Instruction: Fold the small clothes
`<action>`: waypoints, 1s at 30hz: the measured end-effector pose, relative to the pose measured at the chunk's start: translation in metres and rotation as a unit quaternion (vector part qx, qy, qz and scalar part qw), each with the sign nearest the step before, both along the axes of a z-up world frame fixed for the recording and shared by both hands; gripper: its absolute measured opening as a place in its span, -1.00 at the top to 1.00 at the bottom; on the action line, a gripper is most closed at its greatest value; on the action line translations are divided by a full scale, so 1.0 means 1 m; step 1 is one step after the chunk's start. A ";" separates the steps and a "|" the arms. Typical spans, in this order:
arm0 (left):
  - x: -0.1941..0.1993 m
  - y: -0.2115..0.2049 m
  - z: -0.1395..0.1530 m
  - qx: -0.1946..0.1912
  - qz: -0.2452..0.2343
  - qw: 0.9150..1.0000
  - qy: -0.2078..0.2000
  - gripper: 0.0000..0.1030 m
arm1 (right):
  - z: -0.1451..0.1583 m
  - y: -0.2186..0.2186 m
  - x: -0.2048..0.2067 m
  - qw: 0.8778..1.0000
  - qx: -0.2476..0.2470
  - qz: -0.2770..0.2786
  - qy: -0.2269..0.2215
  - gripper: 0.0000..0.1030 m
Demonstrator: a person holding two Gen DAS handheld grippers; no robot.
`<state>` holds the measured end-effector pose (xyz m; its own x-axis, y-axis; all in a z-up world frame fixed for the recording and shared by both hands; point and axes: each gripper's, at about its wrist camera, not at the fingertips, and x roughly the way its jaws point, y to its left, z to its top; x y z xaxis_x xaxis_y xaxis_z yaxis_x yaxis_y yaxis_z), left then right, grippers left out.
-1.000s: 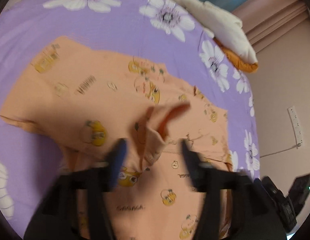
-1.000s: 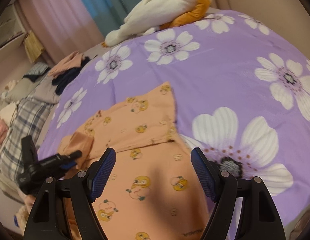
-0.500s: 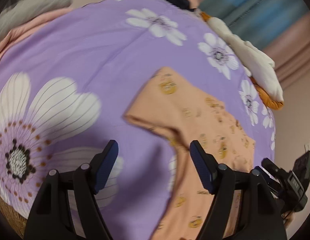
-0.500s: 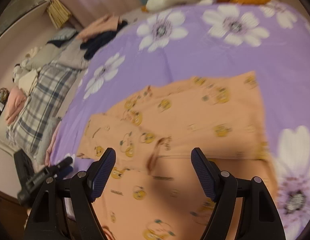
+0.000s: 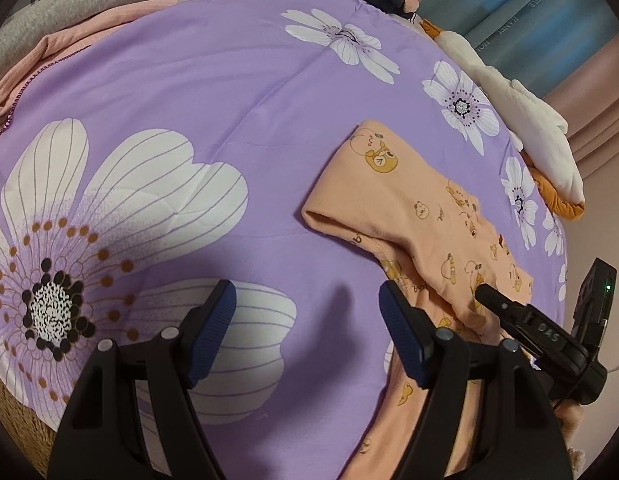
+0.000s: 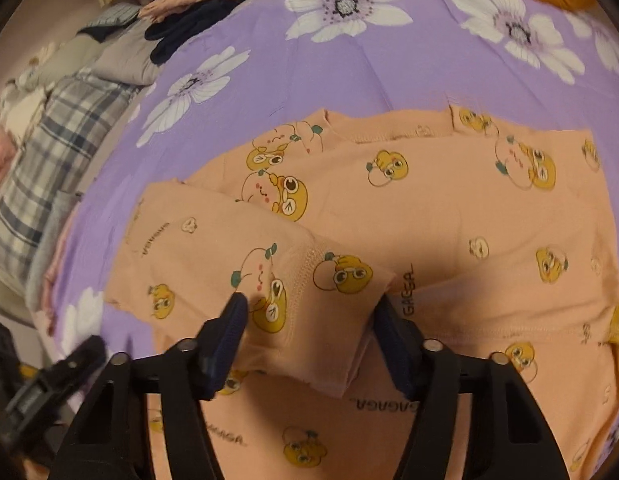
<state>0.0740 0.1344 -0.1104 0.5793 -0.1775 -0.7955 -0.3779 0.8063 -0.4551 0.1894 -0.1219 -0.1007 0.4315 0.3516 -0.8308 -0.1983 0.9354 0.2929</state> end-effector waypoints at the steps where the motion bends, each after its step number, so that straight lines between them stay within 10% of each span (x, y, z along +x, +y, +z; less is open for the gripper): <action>1: 0.000 0.000 0.000 0.001 -0.001 1.000 0.000 -0.44 | -0.001 0.002 0.001 1.000 -0.013 0.001 -0.009 0.03; 3: 0.000 0.000 0.000 0.002 -0.001 1.000 0.000 -0.44 | 0.001 0.005 0.000 0.999 -0.035 0.000 -0.023 0.60; 5: 0.000 0.000 0.000 0.001 -0.001 1.000 0.001 -0.44 | 0.004 -0.001 0.001 1.000 -0.018 0.005 -0.024 0.74; 30: 0.005 -0.008 -0.001 0.009 -0.008 1.000 0.007 -0.53 | 0.087 -0.027 -0.002 0.989 -0.014 -0.015 -0.148 0.78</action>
<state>0.0785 0.1265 -0.1110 0.5652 -0.1730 -0.8066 -0.3703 0.8205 -0.4355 0.1875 -0.1492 -0.0133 0.6671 0.3127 -0.6762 -0.2428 0.9493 0.1995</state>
